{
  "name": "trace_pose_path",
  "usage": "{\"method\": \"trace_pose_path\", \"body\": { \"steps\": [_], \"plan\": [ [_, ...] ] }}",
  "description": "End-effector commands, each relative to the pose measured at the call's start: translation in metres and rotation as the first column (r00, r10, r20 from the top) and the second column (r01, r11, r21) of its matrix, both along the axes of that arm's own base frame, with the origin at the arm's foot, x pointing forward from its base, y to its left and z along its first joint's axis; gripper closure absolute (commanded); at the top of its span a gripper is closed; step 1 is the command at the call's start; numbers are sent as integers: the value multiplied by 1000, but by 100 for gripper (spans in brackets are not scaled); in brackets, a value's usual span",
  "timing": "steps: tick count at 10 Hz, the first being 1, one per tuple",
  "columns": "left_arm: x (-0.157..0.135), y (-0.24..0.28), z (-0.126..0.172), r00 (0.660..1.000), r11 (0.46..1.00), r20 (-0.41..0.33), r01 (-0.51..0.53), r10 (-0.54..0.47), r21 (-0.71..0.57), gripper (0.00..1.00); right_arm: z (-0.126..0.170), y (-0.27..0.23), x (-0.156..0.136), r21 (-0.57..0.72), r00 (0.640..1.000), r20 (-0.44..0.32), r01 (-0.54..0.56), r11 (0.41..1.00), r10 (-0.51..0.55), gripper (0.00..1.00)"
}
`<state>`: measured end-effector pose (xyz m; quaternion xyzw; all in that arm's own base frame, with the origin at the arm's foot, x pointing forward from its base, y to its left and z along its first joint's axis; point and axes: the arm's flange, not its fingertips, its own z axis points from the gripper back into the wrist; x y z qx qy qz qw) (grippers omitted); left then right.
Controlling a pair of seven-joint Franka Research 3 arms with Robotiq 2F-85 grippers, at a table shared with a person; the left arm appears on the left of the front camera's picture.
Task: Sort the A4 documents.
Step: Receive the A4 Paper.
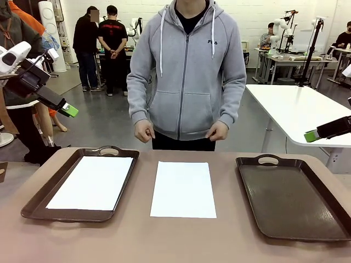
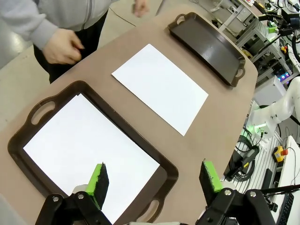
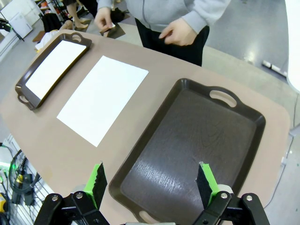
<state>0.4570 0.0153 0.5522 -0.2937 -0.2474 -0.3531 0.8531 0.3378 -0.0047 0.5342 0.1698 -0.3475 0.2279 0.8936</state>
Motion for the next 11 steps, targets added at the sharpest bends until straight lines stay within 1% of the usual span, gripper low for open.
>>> {"method": "trace_pose_path", "body": {
  "steps": [1, 11],
  "plan": [
    [-2, 0, 2, 1000, 1000, 10, 8, -8, 2, 0, -2, 1, 2, 24, 1000, -4, -14, 1000, 15, 0],
    [-2, 0, 2, 1000, 1000, 10, 8, -8, 2, 0, -2, 1, 2, 24, 1000, -4, -14, 1000, 15, 0]
  ]
}}
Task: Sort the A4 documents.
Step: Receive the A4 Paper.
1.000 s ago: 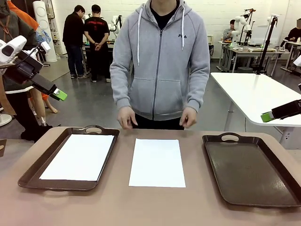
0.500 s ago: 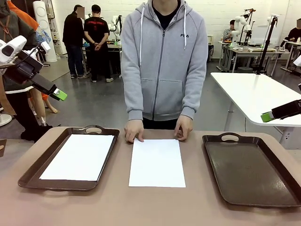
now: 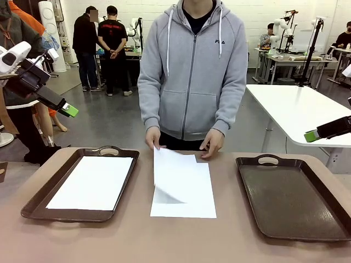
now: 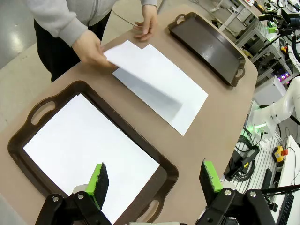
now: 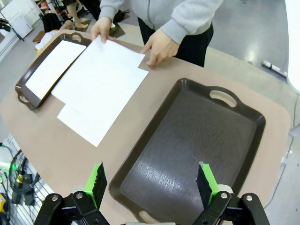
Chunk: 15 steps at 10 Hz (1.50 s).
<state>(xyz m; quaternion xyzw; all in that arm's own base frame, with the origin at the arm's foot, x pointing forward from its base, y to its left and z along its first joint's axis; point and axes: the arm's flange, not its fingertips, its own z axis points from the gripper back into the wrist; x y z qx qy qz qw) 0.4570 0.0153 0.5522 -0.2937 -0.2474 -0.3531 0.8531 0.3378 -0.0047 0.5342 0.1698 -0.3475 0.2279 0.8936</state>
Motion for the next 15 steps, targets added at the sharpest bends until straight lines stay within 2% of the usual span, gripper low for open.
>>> {"method": "trace_pose_path", "body": {
  "steps": [1, 15],
  "plan": [
    [-2, 0, 2, 1000, 1000, 10, 8, -8, 2, 0, -2, 1, 2, 24, 1000, -4, -14, 1000, 15, 0],
    [-2, 0, 2, 1000, 1000, 10, 8, -8, 2, 0, -2, 1, 2, 24, 1000, -4, -14, 1000, 15, 0]
  ]
}}
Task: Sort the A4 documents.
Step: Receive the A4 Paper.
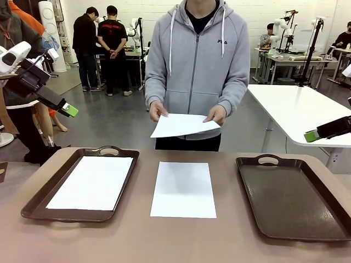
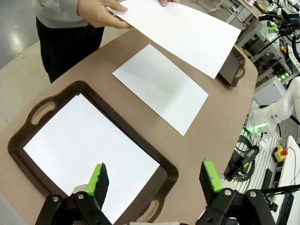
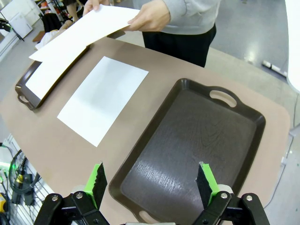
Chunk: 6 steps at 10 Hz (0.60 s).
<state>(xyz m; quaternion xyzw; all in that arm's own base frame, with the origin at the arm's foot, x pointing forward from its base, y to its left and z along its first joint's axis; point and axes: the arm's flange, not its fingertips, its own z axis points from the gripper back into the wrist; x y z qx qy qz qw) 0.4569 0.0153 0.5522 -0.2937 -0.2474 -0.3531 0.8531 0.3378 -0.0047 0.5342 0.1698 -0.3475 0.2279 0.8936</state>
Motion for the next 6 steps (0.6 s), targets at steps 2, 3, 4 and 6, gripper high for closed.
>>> {"method": "trace_pose_path", "body": {
  "steps": [2, 3, 4, 6],
  "plan": [
    [-2, 0, 2, 1000, 1000, 10, 8, -8, 2, 0, -2, 1, 2, 24, 1000, -4, -14, 1000, 14, 0],
    [-2, 0, 2, 1000, 1000, 10, 8, -8, 2, 0, -2, 1, 2, 24, 1000, -4, -14, 1000, 14, 0],
    [-2, 0, 2, 1000, 1000, 10, 8, -8, 2, 0, -2, 1, 2, 24, 1000, -4, -14, 1000, 14, 0],
    [-2, 0, 2, 1000, 1000, 10, 8, -8, 2, 0, -2, 1, 2, 24, 1000, -4, -14, 1000, 14, 0]
  ]
}}
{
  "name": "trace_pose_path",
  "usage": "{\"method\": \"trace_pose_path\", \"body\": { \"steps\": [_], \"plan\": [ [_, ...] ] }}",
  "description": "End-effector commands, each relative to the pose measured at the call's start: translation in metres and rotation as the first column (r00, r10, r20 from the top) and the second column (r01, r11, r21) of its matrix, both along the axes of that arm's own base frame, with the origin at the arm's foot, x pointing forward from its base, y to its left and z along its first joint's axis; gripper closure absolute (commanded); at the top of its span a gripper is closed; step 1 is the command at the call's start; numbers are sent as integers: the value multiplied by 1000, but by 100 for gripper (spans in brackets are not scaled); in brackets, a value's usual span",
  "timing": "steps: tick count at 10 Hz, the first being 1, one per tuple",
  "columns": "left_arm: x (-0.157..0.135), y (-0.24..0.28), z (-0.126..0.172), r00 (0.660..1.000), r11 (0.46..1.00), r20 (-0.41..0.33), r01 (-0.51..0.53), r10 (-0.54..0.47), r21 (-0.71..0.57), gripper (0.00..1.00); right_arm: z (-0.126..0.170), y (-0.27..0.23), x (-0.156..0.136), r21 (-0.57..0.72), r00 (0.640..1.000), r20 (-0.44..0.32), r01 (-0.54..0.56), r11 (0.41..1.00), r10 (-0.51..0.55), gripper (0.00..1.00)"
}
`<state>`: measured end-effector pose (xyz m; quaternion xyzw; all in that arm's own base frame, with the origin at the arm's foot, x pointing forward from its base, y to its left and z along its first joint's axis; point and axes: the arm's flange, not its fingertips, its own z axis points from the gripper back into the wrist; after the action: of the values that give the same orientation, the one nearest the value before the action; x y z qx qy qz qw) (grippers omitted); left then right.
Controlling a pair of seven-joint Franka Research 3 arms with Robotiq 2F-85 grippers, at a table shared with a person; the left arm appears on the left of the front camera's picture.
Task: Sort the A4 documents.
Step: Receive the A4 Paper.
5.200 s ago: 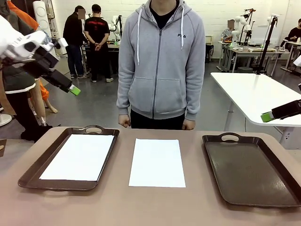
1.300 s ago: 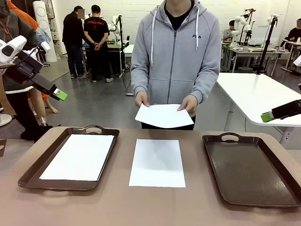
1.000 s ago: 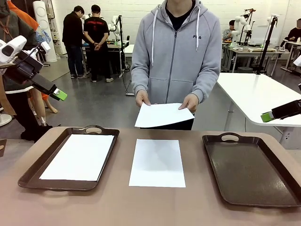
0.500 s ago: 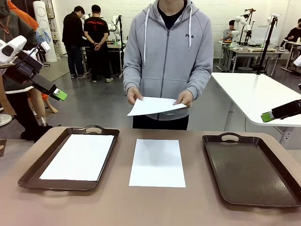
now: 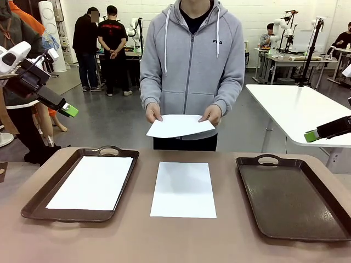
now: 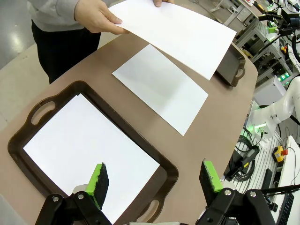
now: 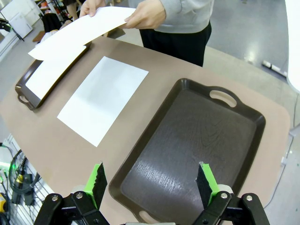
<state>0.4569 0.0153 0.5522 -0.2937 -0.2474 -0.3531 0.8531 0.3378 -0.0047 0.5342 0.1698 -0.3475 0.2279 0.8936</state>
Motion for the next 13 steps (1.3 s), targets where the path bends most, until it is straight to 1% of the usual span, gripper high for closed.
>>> {"method": "trace_pose_path", "body": {
  "steps": [1, 13],
  "plan": [
    [-2, 0, 2, 1000, 1000, 10, 8, -8, 2, 0, -2, 1, 2, 24, 1000, -4, -14, 1000, 14, 0],
    [-2, 0, 2, 1000, 1000, 10, 8, -8, 2, 0, -2, 1, 2, 24, 1000, -4, -14, 1000, 14, 0]
  ]
}}
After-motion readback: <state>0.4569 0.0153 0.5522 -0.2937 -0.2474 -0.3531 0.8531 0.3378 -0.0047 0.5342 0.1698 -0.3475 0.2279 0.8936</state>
